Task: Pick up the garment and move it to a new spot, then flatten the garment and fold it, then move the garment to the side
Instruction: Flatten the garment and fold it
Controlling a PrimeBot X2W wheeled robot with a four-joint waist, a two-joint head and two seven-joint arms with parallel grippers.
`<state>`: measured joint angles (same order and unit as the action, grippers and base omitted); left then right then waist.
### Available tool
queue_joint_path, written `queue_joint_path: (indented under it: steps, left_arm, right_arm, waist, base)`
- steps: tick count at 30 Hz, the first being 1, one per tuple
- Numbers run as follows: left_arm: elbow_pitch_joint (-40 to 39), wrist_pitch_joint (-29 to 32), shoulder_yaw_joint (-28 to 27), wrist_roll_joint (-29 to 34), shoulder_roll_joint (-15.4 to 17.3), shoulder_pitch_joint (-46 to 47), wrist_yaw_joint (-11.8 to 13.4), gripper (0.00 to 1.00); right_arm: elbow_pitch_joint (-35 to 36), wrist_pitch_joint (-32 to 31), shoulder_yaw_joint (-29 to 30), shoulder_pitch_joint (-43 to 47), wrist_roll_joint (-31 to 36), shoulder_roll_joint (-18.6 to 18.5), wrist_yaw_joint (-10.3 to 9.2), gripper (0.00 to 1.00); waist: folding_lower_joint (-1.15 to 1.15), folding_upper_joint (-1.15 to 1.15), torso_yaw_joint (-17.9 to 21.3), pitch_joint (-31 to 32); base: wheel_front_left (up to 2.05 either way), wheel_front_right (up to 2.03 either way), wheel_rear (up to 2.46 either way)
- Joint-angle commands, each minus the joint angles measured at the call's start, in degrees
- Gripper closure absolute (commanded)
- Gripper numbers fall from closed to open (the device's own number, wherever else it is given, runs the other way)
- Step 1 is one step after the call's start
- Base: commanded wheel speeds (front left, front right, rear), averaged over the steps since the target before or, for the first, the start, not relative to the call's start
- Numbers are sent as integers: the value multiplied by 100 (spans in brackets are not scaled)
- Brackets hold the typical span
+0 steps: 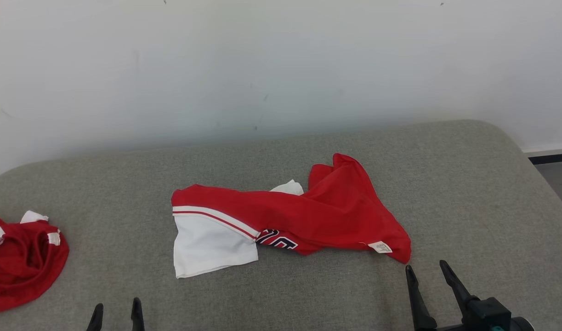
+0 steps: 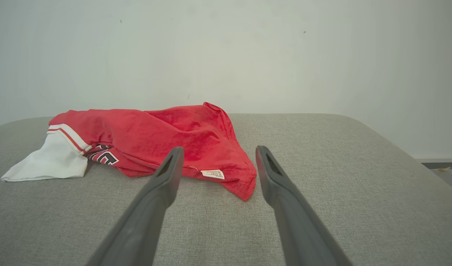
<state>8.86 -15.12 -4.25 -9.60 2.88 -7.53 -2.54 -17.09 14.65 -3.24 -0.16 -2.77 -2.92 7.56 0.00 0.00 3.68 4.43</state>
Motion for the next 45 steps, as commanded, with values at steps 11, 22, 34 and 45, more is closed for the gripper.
queue_joint_path:
  steps: [11,22,34,45]
  left_arm:
    - [-8,-4,-22,-22,2,-92,22,0]
    - [170,-4,74,55,3,263,-40,0]
    - [2006,725,465,190,89,2258,-11,0]
    - [3325,1146,534,235,87,3363,358,0]
  right_arm:
    - [-70,16,46,5,-87,5,-15,0]
    - [-153,-259,191,-250,-222,5,-15,0]
    - [-1082,-1788,501,-1788,-184,5,-15,0]
    - [-1934,-2413,574,-2732,-320,4,-16,0]
  waist:
    - [0,0,-9,-9]
    - [0,0,-31,-153]
    - [0,0,147,-964]
    - [0,0,267,-1649]
  base:
    - [0,0,0]
    - [0,0,0]
    - [0,0,0]
    - [0,0,0]
